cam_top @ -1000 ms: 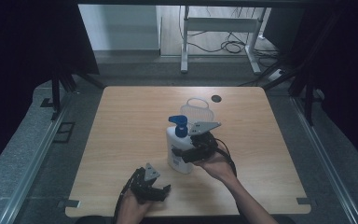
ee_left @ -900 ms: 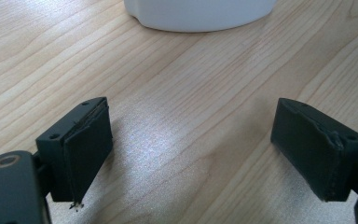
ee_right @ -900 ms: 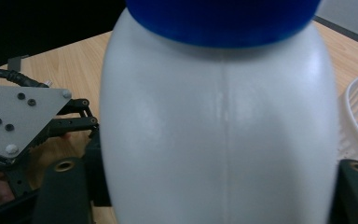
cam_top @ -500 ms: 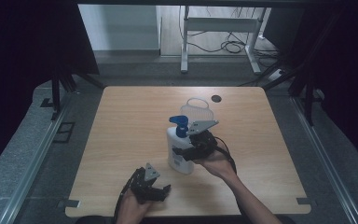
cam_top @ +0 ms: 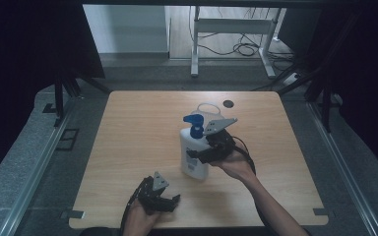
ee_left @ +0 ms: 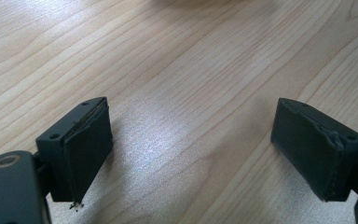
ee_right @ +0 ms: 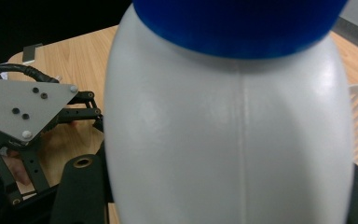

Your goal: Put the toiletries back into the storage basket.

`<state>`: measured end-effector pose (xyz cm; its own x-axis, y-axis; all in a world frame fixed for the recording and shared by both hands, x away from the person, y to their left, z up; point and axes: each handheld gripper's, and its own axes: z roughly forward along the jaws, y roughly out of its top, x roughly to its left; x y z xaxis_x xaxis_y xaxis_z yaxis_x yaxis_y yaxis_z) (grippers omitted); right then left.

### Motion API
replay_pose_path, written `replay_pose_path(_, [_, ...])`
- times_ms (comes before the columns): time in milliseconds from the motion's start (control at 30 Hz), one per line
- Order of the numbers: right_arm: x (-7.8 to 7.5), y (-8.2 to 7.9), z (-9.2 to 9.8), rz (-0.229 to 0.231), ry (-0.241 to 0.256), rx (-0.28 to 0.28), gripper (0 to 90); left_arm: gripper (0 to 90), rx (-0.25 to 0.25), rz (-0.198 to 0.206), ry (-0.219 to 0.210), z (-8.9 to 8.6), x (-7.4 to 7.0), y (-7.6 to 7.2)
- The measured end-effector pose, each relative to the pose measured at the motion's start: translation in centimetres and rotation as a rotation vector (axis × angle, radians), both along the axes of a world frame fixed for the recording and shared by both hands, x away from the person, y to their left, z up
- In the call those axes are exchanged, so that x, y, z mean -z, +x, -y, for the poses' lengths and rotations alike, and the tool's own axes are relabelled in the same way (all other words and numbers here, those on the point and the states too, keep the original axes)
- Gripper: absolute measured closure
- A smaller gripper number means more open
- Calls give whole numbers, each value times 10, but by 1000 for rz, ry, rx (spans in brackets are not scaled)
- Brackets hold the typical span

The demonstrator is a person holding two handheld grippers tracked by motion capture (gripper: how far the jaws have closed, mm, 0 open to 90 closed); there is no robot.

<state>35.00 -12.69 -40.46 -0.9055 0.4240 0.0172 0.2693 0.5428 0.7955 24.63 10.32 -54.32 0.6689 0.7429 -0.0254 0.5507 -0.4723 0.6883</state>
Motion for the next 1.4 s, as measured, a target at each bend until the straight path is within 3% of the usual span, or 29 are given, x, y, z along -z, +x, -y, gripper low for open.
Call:
replay_pose_path(700, [-38,21,16,27,21,-46,378,121,2,-1,0,0,0,0])
replay_pose_path(1400, [-69,45,25,50,45,-39,379,121,3,-1,1,0,0,0])
